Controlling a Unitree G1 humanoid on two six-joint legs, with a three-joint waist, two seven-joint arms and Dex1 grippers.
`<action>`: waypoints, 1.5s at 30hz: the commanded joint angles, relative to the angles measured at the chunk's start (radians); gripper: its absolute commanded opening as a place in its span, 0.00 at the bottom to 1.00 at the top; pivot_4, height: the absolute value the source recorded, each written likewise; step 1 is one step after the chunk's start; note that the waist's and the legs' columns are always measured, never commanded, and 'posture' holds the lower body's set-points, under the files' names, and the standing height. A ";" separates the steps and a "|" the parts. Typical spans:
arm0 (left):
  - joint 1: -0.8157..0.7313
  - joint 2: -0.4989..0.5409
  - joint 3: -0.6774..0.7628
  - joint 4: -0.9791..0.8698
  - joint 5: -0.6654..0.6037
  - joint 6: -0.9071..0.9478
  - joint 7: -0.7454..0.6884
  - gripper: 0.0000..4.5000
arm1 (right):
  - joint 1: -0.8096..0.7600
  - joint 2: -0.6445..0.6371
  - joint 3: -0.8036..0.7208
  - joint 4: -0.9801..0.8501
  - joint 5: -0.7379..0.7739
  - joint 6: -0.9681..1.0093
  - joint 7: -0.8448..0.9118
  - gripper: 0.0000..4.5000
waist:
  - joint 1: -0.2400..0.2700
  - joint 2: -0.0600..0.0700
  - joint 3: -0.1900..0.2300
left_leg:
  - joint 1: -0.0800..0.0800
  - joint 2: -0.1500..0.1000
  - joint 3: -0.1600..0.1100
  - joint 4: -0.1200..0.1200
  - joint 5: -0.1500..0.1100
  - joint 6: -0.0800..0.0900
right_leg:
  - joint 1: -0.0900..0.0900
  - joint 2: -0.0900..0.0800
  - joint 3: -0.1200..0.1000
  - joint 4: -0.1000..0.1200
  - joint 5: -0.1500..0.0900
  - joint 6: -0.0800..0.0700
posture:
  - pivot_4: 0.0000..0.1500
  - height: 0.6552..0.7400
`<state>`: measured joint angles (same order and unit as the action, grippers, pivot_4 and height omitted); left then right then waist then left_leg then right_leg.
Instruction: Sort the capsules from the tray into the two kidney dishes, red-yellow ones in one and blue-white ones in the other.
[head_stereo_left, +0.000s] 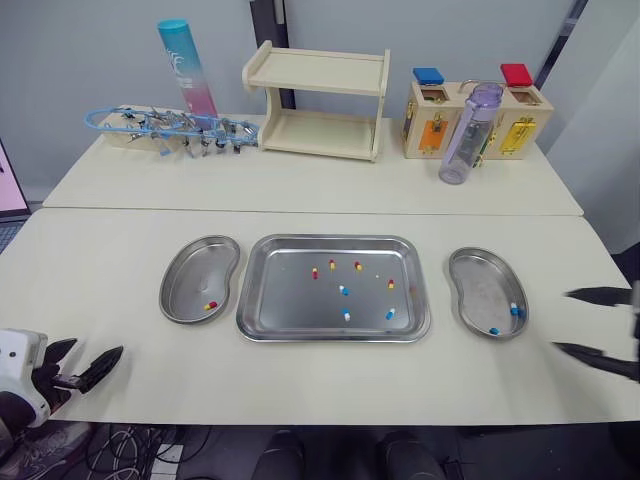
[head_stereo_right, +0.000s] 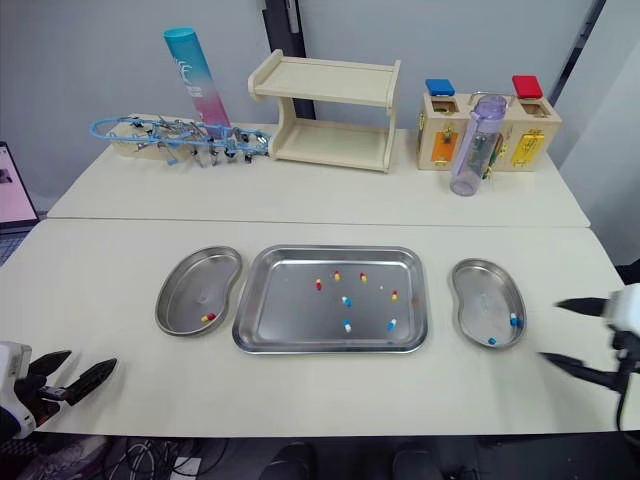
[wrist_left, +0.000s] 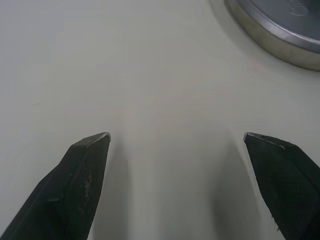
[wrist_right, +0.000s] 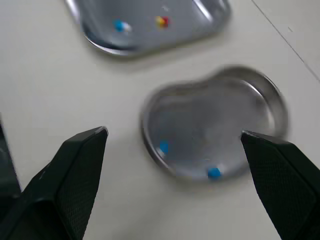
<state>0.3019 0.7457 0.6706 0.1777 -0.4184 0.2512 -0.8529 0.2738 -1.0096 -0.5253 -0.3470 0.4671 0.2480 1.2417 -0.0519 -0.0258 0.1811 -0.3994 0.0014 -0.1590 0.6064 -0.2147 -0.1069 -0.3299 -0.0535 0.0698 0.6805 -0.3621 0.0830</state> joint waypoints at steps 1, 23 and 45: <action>0.037 0.003 0.033 -0.069 -0.014 -0.009 0.000 0.99 | -0.036 0.081 0.118 -0.173 0.062 0.082 -0.123 1.00 | 0.002 -0.001 0.000 | 0.000 0.000 0.000 0.000 0.000 0.000 | 0.000 0.000 0.000 0.000 0.000 0.000 | 1.00 1.00; -0.460 0.130 -0.475 -0.338 -0.050 0.101 -0.239 0.99 | -0.142 0.408 0.580 -0.226 -0.152 -0.021 -0.391 1.00 | 0.015 -0.002 -0.001 | 0.000 -0.001 -0.001 0.000 0.000 0.000 | -0.002 0.000 -0.001 0.002 0.000 0.000 | 1.00 1.00; -1.107 -0.253 -0.888 0.529 0.291 -0.279 -0.430 0.81 | -0.121 0.467 0.643 -0.332 -0.156 0.154 -0.557 1.00 | -0.001 -0.002 -0.001 | -0.002 -0.002 -0.003 0.002 0.000 0.000 | -0.002 0.000 -0.002 0.003 0.000 0.000 | 1.00 1.00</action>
<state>-0.7827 0.5006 -0.2107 0.6796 -0.1458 0.0095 -1.2753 0.1517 -0.5423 0.1215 -0.6326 0.2995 0.3964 0.6978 -0.0527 -0.0278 0.1797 -0.4011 -0.0009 -0.1617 0.6085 -0.2142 -0.1067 -0.3320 -0.0532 0.0680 0.6833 -0.3620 0.0832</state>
